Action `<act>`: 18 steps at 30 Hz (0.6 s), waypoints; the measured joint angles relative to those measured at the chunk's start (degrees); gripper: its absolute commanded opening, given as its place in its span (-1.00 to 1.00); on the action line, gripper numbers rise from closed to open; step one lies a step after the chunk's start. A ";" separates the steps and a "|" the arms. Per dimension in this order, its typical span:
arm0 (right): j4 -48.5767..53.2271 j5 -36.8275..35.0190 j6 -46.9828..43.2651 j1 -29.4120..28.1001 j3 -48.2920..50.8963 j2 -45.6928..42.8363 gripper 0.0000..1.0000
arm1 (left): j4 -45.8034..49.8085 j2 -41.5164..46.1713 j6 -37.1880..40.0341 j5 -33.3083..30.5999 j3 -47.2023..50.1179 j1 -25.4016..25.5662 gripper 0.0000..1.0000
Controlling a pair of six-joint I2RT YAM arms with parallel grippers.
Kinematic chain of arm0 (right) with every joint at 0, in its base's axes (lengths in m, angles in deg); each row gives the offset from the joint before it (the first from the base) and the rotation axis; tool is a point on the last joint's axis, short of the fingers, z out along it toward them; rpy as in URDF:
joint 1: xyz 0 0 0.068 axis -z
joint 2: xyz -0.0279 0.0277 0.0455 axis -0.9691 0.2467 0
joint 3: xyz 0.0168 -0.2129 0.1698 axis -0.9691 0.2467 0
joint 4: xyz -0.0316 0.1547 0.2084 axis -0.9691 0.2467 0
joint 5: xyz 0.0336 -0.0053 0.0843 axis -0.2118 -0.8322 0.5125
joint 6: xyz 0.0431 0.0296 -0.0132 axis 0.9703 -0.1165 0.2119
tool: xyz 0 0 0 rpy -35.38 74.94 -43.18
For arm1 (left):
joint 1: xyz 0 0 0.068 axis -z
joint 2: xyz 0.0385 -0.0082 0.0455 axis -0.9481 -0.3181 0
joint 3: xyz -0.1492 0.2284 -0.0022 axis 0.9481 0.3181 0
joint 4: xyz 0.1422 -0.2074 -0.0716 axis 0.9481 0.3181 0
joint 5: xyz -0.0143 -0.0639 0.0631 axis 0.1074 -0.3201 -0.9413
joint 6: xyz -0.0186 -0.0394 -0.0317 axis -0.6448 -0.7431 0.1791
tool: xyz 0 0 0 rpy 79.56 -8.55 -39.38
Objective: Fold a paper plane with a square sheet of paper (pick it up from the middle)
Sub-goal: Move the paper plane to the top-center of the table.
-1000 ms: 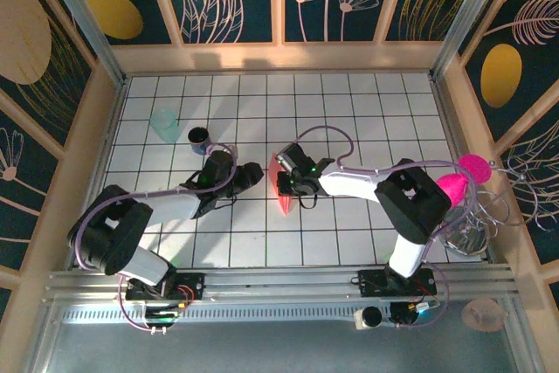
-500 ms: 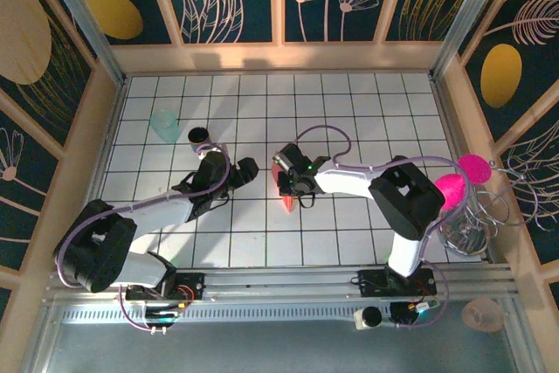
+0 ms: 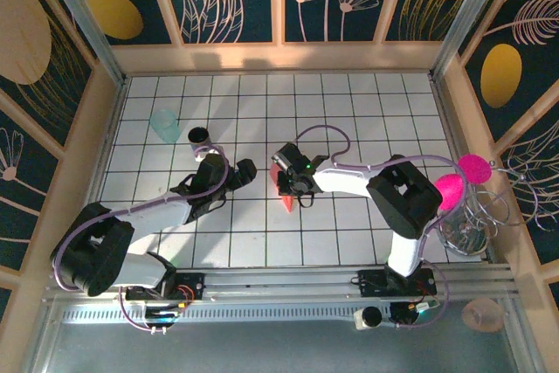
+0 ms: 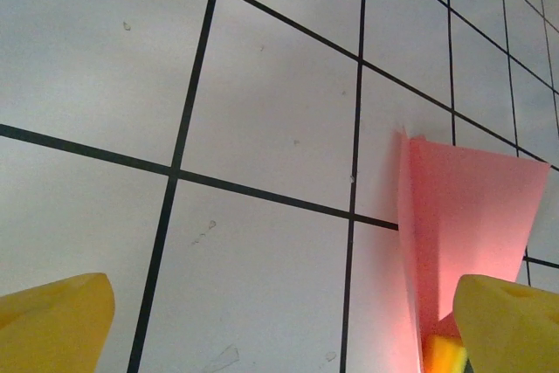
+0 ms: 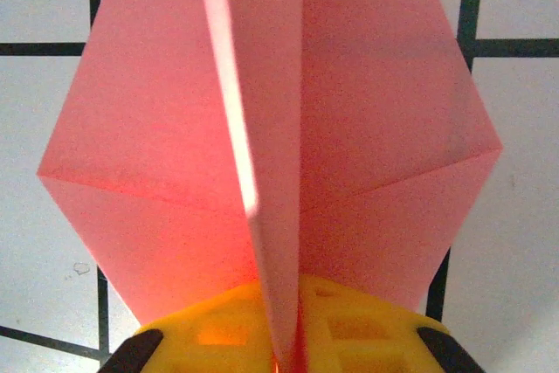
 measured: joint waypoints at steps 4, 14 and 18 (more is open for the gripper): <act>0.98 -1.09 -0.15 0.72 -0.92 0.00 -0.89 | 0.70 0.00 0.26 -0.48 0.00 0.00 0.98; -0.46 -1.27 -6.99 11.72 -6.58 1.05 -0.94 | 2.16 0.09 1.46 -1.64 -0.07 0.00 0.97; -1.01 -0.87 -11.96 16.50 -13.05 5.81 -0.94 | 2.64 0.13 1.97 -2.05 -0.37 0.00 0.98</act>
